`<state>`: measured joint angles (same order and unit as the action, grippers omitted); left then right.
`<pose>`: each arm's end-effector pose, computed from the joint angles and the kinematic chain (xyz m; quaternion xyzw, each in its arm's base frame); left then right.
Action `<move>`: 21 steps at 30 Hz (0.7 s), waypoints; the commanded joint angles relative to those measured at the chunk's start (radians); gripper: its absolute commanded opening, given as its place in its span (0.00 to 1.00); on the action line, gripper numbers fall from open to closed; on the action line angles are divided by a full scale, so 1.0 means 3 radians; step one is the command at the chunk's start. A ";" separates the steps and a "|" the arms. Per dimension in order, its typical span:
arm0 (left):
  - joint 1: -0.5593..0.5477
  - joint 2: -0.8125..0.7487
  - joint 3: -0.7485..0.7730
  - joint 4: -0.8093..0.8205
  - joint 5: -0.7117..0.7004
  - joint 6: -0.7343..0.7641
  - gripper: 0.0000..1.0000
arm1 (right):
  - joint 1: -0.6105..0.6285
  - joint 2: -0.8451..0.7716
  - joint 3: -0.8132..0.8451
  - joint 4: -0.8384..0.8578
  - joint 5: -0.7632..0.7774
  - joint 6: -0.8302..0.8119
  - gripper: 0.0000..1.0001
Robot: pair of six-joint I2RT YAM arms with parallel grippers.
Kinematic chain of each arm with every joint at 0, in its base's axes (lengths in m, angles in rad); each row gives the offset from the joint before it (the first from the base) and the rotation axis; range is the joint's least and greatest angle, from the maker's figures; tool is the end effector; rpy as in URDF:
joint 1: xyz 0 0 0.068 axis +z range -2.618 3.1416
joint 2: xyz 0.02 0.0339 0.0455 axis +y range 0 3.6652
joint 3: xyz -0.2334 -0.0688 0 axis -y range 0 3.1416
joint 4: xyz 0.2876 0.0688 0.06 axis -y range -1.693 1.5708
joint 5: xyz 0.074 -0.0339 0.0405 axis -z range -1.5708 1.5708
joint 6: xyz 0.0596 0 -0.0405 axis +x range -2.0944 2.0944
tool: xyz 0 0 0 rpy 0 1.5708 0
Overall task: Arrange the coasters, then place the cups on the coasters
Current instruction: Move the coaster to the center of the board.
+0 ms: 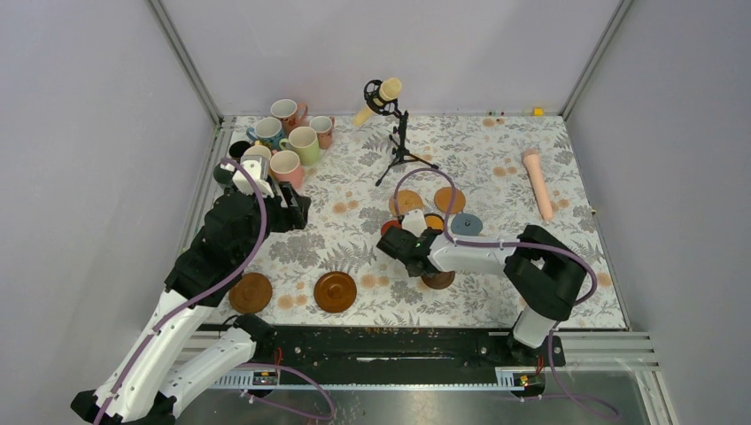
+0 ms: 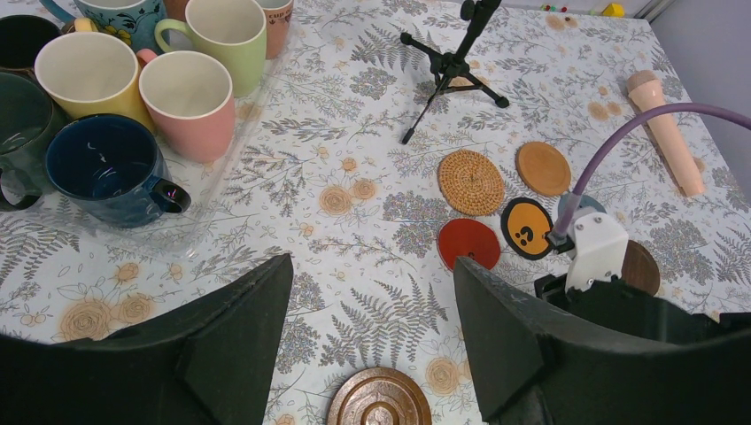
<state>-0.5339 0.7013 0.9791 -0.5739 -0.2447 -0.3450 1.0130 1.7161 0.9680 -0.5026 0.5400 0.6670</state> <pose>0.2035 -0.1035 0.3622 0.0029 0.8010 -0.1625 0.5762 0.2085 0.2763 0.0740 -0.1219 0.9446 -0.0614 0.2986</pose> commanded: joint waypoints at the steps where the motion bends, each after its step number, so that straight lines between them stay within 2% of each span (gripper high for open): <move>1: -0.0010 -0.0024 0.0006 0.0162 -0.0079 -0.0016 0.68 | -0.0152 -0.0071 -0.0208 0.0318 -0.0027 -0.0348 0.41; 4: -0.0010 -0.0022 0.0009 0.0161 -0.0085 -0.0014 0.68 | -0.0155 -0.0198 -0.0221 0.0390 -0.0162 -0.0509 0.41; 12: -0.0007 -0.0012 0.0009 0.0158 -0.0073 -0.0016 0.68 | -0.0151 -0.0937 -0.0554 0.0482 -0.0316 -0.0522 0.50; 21: -0.0010 -0.0002 0.0009 0.0160 -0.0052 -0.0020 0.69 | -0.0152 -0.0864 -0.0750 0.0505 -0.0617 -0.0339 0.51</move>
<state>-0.5339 0.7013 0.9791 -0.5739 -0.2447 -0.3454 0.9707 1.4399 0.7628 -0.3649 0.3962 0.5362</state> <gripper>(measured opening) 0.686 0.493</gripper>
